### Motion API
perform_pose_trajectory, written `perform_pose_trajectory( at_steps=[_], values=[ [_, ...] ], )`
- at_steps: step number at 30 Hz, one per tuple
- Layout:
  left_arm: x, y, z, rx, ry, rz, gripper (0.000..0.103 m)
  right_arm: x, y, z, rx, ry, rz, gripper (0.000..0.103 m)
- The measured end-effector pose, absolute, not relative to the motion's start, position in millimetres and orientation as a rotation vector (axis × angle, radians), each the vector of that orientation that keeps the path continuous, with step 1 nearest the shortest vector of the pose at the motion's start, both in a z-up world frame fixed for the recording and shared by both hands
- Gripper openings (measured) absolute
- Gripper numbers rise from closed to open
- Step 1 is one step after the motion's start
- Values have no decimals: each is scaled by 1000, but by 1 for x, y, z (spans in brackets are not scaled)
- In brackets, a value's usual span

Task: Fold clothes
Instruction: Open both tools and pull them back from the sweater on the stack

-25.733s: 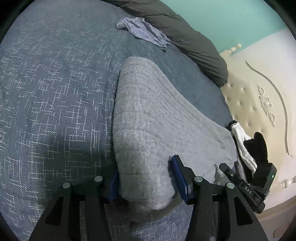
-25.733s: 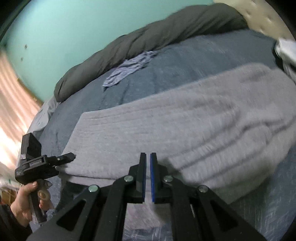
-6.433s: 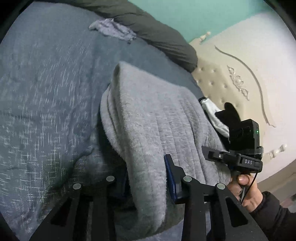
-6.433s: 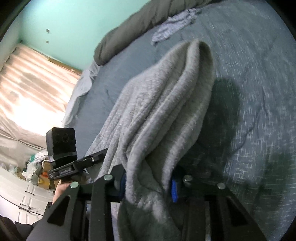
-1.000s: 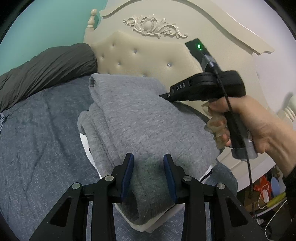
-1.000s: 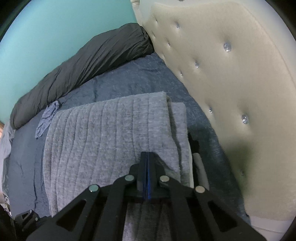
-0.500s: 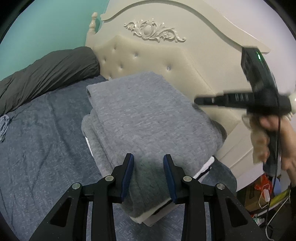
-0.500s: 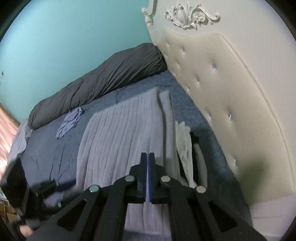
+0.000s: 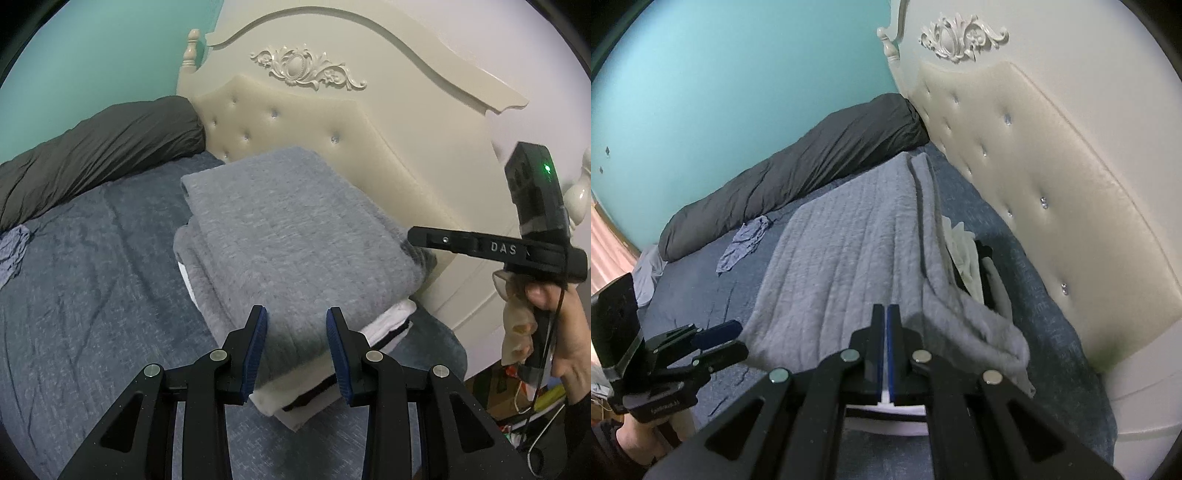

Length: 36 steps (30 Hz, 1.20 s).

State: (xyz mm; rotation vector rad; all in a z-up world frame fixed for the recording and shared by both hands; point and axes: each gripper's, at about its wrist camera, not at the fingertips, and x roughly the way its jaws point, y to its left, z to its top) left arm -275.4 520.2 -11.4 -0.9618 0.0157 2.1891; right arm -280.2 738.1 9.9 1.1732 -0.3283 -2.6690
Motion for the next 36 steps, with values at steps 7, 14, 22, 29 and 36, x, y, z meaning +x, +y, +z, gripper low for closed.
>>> perform_pose_trajectory(
  at_steps=[7, 14, 22, 29, 36],
  values=[
    [-256, 502, 0, -963, 17, 2204, 36, -245, 730, 19, 1113, -356, -2689, 2],
    [-231, 493, 17, -956, 22, 2251, 37, -216, 724, 27, 1075, -407, -2712, 2],
    [-207, 476, 36, -934, 21, 2275, 37, -177, 710, 43, 1011, -403, -2745, 2],
    [-194, 454, 46, -927, 7, 2295, 37, -153, 699, 54, 977, -424, -2764, 2],
    [-181, 435, 54, -921, 5, 2306, 39, -126, 677, 58, 959, -407, -2787, 2]
  ],
)
